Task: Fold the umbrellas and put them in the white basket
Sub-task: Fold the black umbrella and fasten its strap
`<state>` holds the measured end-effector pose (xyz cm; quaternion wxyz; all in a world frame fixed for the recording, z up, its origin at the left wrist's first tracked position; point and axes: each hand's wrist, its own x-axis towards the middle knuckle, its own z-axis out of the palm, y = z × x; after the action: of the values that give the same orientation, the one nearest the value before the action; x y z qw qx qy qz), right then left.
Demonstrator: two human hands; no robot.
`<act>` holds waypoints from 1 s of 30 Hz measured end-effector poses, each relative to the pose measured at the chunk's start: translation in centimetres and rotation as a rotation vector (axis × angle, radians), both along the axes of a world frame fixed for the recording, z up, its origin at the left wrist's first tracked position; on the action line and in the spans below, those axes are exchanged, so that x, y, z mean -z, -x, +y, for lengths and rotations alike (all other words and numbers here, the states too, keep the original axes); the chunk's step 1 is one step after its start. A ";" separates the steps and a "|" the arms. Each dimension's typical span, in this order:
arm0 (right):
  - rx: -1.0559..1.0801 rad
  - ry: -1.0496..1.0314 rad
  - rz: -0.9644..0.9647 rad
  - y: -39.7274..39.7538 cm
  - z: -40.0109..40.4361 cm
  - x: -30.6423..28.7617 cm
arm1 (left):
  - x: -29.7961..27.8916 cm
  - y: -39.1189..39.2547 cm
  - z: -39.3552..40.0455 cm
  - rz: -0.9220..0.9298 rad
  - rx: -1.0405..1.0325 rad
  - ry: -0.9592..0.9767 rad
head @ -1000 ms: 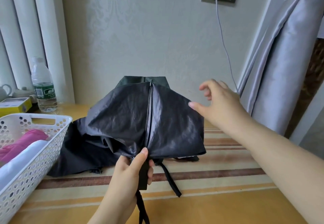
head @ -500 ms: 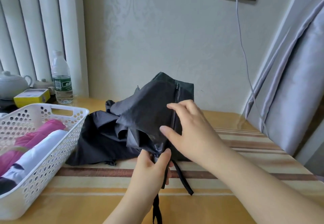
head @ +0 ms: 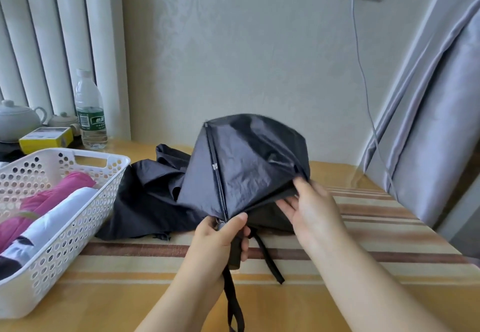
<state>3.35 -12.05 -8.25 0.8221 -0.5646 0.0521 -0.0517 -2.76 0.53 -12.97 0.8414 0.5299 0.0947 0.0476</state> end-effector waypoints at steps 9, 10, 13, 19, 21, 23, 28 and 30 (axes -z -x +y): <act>0.290 0.889 -0.359 0.4 -3.4 -0.8 | 0.4 -0.3 -0.6 -0.027 -0.072 -0.046; 0.326 0.866 -0.438 0.6 -3.7 -0.9 | 0.4 -0.3 -0.7 -0.026 -0.076 -0.026; 0.314 0.524 -0.329 1.7 -3.8 0.6 | 0.6 -0.3 -1.0 -0.037 -0.097 -0.015; -0.012 -0.276 0.200 1.3 -3.5 3.5 | 1.1 0.0 -1.0 -0.096 -0.146 -0.133; -0.150 -0.309 0.277 1.9 -3.1 2.9 | 1.1 0.0 -1.2 -0.106 -0.153 -0.158; -0.213 -0.250 0.320 2.1 -2.5 2.4 | 1.1 0.1 -1.3 -0.120 -0.162 -0.180; 0.035 -0.166 0.127 0.9 -3.0 2.9 | 1.2 0.0 -0.9 -0.119 -0.185 -0.146; -0.003 -0.227 0.042 0.8 -3.5 2.8 | 1.2 -0.2 -0.7 -0.118 -0.199 -0.143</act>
<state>2.60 -15.51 -11.02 0.8795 -0.4690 0.0740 -0.0322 -2.56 -0.14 -14.17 0.7966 0.5729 0.0934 0.1688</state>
